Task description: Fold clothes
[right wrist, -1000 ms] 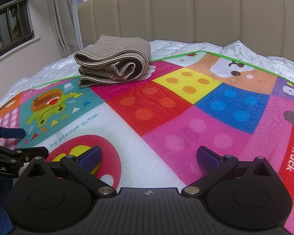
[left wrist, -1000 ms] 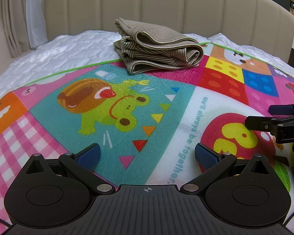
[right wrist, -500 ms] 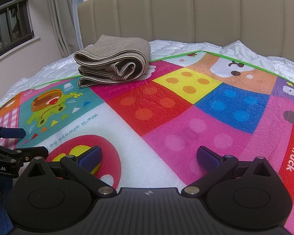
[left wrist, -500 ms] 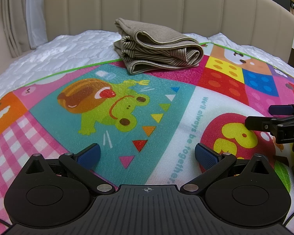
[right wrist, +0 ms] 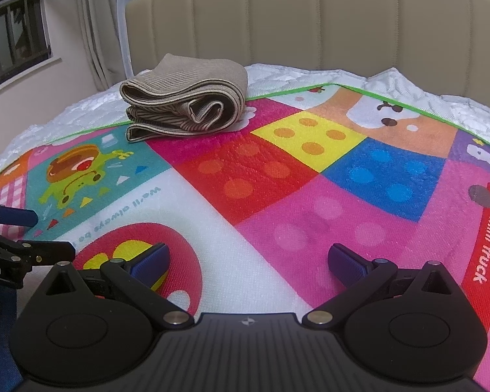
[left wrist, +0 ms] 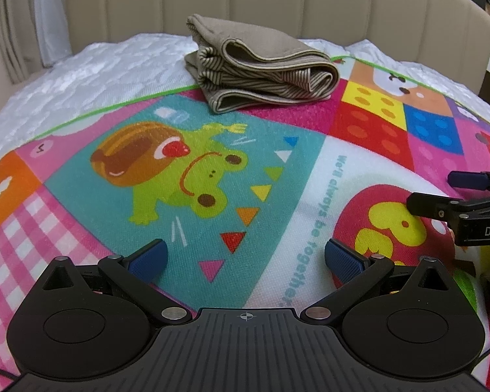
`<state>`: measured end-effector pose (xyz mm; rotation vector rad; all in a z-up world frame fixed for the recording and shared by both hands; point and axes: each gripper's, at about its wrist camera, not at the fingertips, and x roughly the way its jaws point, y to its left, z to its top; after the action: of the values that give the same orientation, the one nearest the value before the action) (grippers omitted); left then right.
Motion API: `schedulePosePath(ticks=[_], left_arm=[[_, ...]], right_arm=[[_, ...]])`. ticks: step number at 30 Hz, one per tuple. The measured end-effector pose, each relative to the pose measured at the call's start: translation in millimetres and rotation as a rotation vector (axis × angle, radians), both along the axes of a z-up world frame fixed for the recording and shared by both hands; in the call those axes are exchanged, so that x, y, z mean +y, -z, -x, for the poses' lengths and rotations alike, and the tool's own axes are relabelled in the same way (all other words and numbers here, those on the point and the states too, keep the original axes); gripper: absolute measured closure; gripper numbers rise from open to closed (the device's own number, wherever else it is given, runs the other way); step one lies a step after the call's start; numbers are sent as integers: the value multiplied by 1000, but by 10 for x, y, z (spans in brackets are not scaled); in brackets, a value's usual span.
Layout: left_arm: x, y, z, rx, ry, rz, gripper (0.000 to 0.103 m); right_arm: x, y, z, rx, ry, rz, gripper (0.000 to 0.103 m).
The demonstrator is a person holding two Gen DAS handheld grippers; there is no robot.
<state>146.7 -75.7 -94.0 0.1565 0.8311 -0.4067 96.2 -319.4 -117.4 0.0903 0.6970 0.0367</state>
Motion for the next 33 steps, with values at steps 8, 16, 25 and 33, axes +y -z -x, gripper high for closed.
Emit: schedulePosePath(ticks=[8, 16, 25, 33], left_arm=[[-10, -24, -50, 38, -36, 10, 0], [-22, -36, -60, 44, -49, 7, 0], [-29, -41, -57, 44, -51, 5, 0], [-25, -44, -65, 49, -53, 9, 0]], right_arm=[[7, -8, 14, 7, 11, -4, 0], [-7, -14, 10, 10, 7, -10, 0], [-10, -16, 4, 14, -1, -10, 0], [-3, -16, 1, 14, -2, -7, 0]])
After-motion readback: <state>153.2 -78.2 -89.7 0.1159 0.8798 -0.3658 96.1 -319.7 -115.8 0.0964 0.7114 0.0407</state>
